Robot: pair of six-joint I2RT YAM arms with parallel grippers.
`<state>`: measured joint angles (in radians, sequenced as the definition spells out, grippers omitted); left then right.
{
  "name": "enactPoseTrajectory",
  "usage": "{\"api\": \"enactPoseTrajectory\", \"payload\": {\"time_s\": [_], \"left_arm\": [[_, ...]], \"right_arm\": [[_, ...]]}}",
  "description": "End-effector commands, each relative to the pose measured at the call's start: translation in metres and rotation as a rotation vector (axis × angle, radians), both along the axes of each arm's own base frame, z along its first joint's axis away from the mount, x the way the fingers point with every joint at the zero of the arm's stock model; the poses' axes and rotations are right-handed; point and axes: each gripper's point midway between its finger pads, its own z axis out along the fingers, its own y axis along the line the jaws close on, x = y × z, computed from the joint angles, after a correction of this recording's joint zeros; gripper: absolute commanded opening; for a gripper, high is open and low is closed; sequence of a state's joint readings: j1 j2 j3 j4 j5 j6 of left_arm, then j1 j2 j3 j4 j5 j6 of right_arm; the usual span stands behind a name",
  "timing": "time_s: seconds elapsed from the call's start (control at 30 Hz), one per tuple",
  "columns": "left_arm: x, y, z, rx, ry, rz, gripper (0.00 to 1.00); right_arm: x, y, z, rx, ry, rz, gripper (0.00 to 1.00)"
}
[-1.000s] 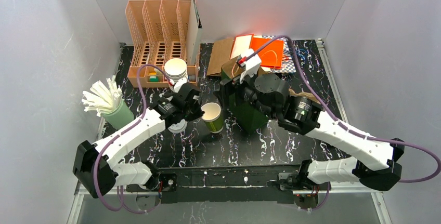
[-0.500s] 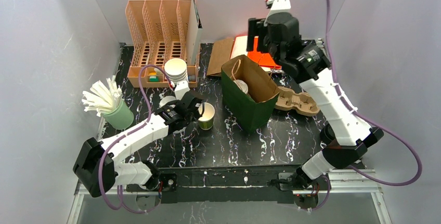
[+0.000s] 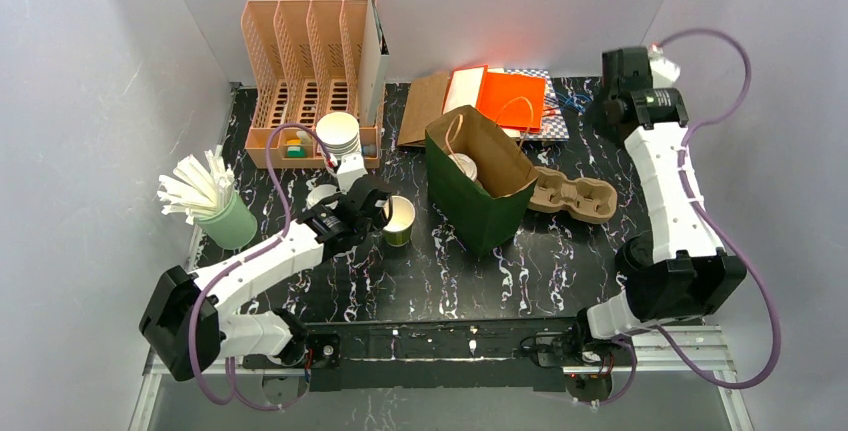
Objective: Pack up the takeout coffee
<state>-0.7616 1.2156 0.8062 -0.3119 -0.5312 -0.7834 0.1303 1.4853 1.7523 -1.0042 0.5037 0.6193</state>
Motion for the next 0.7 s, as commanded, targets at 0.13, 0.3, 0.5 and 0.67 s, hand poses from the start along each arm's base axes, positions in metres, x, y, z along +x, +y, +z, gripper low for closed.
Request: {"api": "enactPoseTrajectory", "payload": {"time_s": [0.13, 0.3, 0.5, 0.67], "left_arm": [[0.002, 0.000, 0.028, -0.029, -0.065, -0.015, 0.51], [0.003, -0.005, 0.063, -0.038, -0.059, -0.033, 0.69], [-0.001, -0.019, 0.085, -0.090, -0.041, -0.089, 0.70], [-0.006, -0.032, 0.088, -0.128, -0.014, -0.150, 0.69]], "right_arm": [[-0.104, -0.045, -0.078, 0.181, 0.174, -0.366, 0.62], [-0.133, -0.070, -0.111, 0.151, 0.242, -0.498, 0.60], [-0.139, -0.094, -0.132, 0.190, 0.238, -0.607, 0.58], [-0.148, -0.099, -0.146, 0.219, 0.280, -0.680, 0.51]]}}
